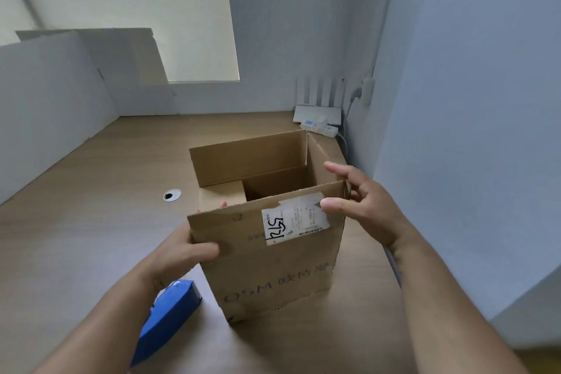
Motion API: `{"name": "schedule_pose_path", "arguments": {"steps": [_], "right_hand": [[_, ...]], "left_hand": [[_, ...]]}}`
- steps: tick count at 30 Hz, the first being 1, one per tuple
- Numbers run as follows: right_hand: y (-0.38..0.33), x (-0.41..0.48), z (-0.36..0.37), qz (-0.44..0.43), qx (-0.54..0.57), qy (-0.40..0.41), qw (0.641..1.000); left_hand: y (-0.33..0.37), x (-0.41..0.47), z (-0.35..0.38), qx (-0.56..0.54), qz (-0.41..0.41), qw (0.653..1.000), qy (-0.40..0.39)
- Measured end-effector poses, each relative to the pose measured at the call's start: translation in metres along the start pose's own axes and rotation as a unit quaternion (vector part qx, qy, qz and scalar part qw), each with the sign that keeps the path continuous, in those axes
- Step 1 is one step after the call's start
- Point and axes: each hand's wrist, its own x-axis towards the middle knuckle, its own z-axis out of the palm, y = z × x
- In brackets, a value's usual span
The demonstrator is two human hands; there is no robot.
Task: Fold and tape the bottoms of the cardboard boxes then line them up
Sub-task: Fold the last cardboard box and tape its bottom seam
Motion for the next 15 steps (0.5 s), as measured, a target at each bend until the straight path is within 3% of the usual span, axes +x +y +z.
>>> {"name": "schedule_pose_path", "arguments": {"steps": [4,10,12,15], "right_hand": [[-0.003,-0.005,-0.006,0.009,0.020,0.018,1.000],[-0.004,-0.001,-0.002,0.110,0.073,-0.173,0.976],[-0.003,-0.001,-0.006,0.102,0.099,-0.179,0.973],[0.001,-0.003,-0.005,0.078,0.154,-0.127,0.977]], "left_hand": [[-0.006,-0.012,0.001,-0.006,0.058,0.998,0.012],[-0.008,-0.012,0.001,0.104,0.056,0.988,-0.097],[-0.003,-0.012,0.005,0.039,0.035,0.998,-0.020],[-0.012,-0.005,0.015,-0.095,0.031,0.976,0.193]]}}
